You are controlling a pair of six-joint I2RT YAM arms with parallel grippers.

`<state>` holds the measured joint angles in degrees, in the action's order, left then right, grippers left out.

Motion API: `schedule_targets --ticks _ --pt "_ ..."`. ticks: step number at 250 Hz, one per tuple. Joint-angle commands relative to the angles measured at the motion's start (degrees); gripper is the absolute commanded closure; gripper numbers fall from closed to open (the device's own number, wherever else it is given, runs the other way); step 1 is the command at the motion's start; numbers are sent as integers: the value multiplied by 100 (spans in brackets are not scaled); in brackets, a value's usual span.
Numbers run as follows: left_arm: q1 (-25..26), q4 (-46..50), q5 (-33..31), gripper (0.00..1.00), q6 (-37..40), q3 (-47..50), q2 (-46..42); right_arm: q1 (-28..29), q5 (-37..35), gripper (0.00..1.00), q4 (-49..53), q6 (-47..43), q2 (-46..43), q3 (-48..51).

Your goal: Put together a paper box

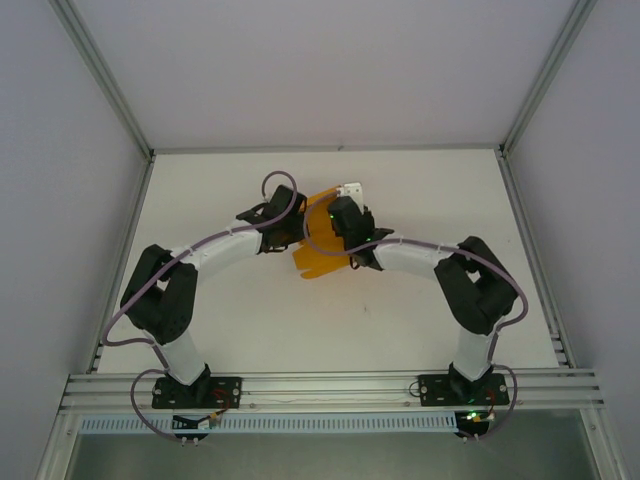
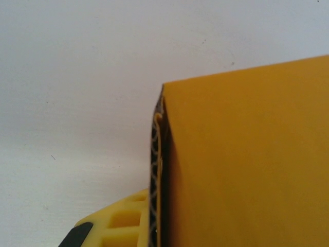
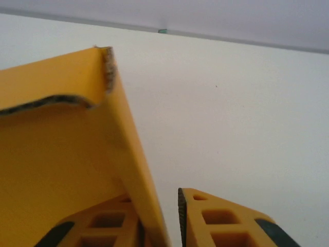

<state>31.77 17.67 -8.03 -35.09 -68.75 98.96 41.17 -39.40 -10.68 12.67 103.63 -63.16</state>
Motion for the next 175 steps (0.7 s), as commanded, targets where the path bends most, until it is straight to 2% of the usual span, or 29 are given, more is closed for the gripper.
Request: schedule_targets --ticks 1,69,109,144,175 --pt "-125 181 -3 100 67 98 -130 -242 226 69 -426 -528 -277 240" --pt "-116 184 170 100 155 85 -113 -234 386 65 -473 -684 -309 213" --pt "-111 255 88 100 172 8 -20 -233 1058 58 -350 -579 -432 158" --pt "-118 459 -35 100 402 -230 97 -240 2339 34 -146 -636 -946 427" --pt "-143 623 -80 100 1066 -499 145 -237 2687 10 41 -526 -1595 777"
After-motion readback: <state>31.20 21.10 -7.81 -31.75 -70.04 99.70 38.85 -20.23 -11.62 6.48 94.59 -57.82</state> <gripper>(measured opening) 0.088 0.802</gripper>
